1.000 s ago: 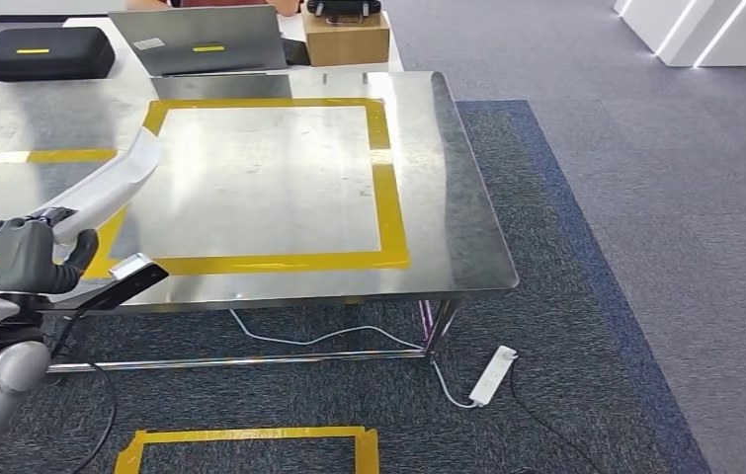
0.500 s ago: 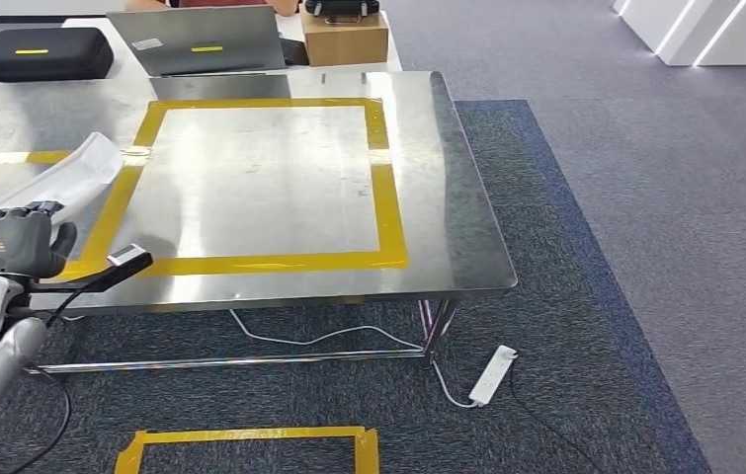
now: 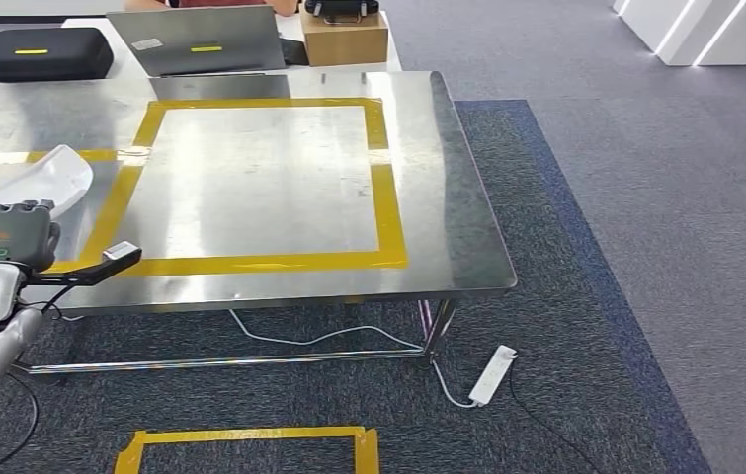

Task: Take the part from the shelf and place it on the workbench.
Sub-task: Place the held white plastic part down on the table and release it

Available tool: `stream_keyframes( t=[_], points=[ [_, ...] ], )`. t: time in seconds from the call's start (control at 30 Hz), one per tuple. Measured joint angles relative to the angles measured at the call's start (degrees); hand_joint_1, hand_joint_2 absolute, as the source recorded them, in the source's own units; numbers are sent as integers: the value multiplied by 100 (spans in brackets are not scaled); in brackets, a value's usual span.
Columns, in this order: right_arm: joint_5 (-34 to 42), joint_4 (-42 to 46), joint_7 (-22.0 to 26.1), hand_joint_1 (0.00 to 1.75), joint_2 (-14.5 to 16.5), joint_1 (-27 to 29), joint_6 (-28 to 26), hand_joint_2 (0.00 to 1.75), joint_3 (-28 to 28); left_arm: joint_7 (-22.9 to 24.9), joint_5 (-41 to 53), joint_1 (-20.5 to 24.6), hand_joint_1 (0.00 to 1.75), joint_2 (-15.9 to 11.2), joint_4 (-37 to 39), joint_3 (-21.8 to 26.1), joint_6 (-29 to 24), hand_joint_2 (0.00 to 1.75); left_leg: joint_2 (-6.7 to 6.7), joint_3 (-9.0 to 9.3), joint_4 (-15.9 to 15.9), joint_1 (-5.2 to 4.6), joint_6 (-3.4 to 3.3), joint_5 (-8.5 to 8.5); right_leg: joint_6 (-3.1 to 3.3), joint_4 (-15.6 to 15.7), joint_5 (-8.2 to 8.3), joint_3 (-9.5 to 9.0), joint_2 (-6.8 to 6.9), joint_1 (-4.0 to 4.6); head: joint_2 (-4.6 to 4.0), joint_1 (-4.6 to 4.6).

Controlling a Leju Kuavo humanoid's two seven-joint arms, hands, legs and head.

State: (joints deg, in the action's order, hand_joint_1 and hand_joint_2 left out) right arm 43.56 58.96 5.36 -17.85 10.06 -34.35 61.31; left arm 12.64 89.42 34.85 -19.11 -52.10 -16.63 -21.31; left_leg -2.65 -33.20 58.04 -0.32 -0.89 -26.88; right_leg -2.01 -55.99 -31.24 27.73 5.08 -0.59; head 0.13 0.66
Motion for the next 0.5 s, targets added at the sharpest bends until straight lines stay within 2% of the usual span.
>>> stream_keyframes(
  t=[0.23, 0.37, 0.5],
  points=[
    [252, -24, 129, 0, 7, -110, -105, 0, 230, 717, 40, 189, 175, -181, 376, -553, 518, 175, -3, 0, 0, 0, 0, 0, 0, 0, 0, 2, -1, 0, 0, 1],
    [318, -25, 133, 0, 8, -138, -154, 0, 342, 883, 44, 245, 175, -232, 524, -740, 740, 175, -4, 0, 0, 0, 0, 0, 0, -1, 0, 2, -2, 0, 0, 0],
    [388, -23, 138, 0, 8, -166, -216, 0, 435, 967, 47, 286, 0, -251, 587, -864, 954, 175, -4, 0, 0, 0, 0, 0, 0, -1, 0, 0, -2, 0, 0, 1]
  ],
)
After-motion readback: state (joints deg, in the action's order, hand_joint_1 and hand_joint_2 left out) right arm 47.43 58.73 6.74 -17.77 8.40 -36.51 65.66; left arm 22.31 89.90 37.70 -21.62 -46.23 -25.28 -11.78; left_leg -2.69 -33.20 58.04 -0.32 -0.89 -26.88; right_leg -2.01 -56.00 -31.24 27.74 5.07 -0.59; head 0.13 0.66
